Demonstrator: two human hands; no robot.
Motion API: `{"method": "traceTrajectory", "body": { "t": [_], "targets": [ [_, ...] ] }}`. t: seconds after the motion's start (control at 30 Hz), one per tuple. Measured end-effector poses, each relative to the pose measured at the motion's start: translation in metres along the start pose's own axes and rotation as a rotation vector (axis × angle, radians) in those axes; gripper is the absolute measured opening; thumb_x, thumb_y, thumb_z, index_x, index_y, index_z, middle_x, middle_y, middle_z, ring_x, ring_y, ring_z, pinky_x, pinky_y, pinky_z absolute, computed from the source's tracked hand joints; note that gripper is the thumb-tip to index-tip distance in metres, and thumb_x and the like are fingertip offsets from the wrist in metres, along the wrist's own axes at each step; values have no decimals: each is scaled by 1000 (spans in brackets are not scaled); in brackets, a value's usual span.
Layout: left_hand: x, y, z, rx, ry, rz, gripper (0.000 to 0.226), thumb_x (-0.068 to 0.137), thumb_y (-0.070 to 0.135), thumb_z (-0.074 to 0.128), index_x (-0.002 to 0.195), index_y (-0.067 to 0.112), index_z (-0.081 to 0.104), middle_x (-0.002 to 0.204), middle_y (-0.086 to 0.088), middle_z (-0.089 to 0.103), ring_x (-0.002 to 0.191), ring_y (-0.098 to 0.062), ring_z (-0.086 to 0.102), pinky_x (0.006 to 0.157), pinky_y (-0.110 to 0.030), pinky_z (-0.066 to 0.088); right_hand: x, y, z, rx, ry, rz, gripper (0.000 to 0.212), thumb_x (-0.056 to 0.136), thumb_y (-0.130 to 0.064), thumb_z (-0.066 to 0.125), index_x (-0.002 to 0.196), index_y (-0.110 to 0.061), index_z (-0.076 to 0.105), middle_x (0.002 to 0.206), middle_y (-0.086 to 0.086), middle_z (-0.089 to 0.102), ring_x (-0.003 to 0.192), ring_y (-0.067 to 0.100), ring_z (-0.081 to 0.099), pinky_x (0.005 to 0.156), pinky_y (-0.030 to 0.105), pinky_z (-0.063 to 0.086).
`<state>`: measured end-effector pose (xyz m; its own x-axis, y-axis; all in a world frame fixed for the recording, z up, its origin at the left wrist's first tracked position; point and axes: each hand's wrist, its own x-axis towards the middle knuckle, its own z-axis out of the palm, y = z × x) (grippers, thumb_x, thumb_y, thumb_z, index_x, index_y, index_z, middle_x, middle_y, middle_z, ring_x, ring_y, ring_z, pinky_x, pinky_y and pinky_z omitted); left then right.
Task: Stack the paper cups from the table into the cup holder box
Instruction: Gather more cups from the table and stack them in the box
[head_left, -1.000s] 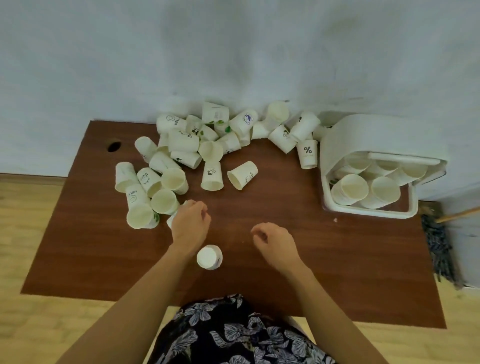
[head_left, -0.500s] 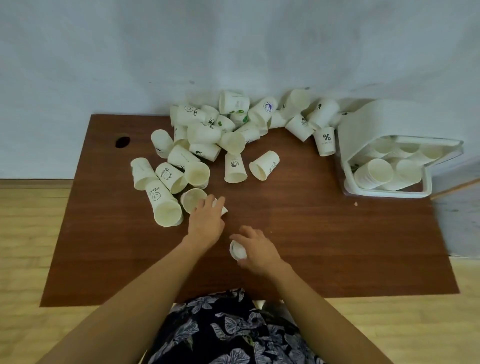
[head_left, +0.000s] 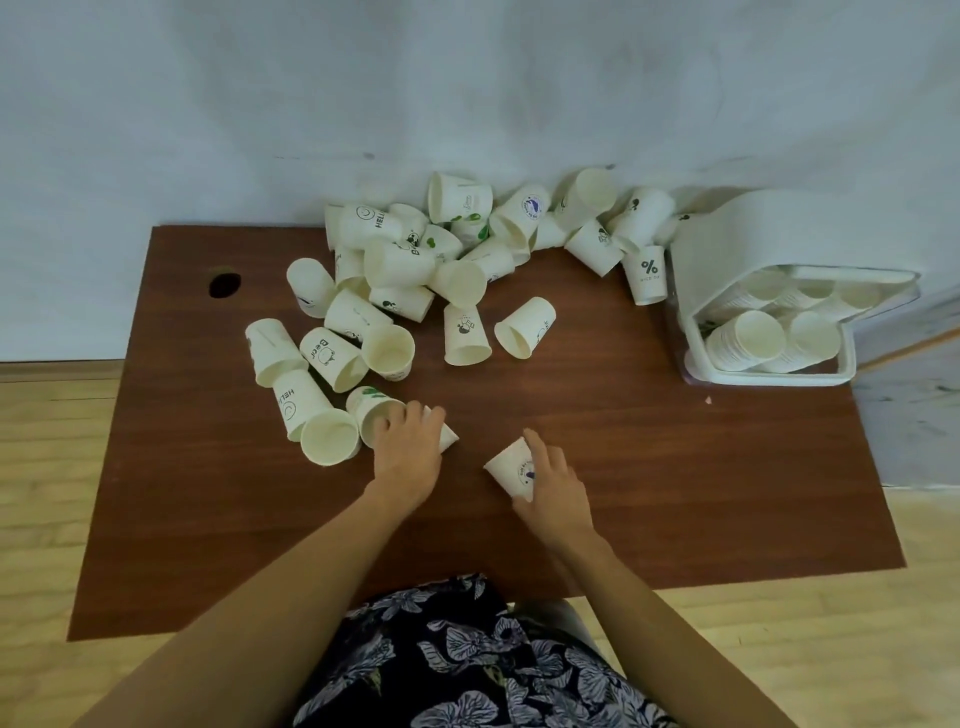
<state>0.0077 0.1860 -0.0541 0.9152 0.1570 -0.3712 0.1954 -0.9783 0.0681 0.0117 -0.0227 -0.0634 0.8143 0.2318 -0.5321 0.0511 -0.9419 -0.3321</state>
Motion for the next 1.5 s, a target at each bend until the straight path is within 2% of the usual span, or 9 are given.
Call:
{"method": "traceTrajectory", "body": {
  "t": [0.07,0.3,0.57,0.73,0.9,1.0,1.13,1.33,1.5],
  "targets": [
    [1,0,-2,-46,3,40,38,91,28,57,128,24,49,130,-5,48,119,-28,42,96,-39,37,2,0,1,-93,-39,-30,90,84,-30,65,153,-38,8,135,1,37,102,30,57,86,41,47],
    [0,5,-18,-287,50,115,23,92,31,61,111,20,63,121,0,50,107,-19,46,90,-31,44,16,-4,-7,-43,-41,-33,43,90,-37,62,128,-29,43,119,0,50,97,25,59,73,34,46],
    [3,35,-44,-423,212,95,9,88,26,68,93,21,72,139,2,40,117,-17,42,83,-28,50,17,20,-35,175,270,10,24,91,-37,63,97,-16,72,119,-7,49,91,13,59,69,29,48],
    [12,73,-68,-511,298,167,10,89,24,66,97,19,71,107,6,61,98,-12,52,76,-20,41,13,42,-79,262,418,9,16,92,-26,65,100,-15,73,103,-5,64,87,14,62,70,26,46],
    [21,130,-95,-591,371,213,9,88,20,67,96,17,70,98,4,65,82,-11,56,75,-27,50,11,79,-135,309,558,-30,17,93,-19,65,107,-14,71,105,-4,68,83,10,59,72,26,47],
    [29,174,-110,-605,425,214,9,89,22,66,96,16,70,96,5,63,86,-12,54,75,-26,47,11,110,-168,321,647,-65,18,92,-19,66,109,-16,70,103,-5,68,86,14,64,73,29,50],
    [40,238,-124,-603,477,254,10,89,22,65,96,16,70,93,5,64,92,-12,50,75,-16,32,13,160,-209,327,788,-98,18,92,-18,65,110,-16,71,104,-4,69,84,15,63,69,28,49],
    [58,321,-136,-663,530,348,13,86,15,70,98,14,71,93,5,65,90,-13,55,76,-23,47,23,231,-254,321,910,-79,19,95,-20,62,111,-17,72,109,-3,68,94,20,63,71,33,53],
    [76,365,-137,-670,522,371,12,84,10,70,96,13,71,94,3,64,94,-17,56,75,-28,51,36,263,-268,271,867,-57,18,94,-20,62,109,-19,72,107,-5,67,96,21,61,68,34,52]
  ]
}}
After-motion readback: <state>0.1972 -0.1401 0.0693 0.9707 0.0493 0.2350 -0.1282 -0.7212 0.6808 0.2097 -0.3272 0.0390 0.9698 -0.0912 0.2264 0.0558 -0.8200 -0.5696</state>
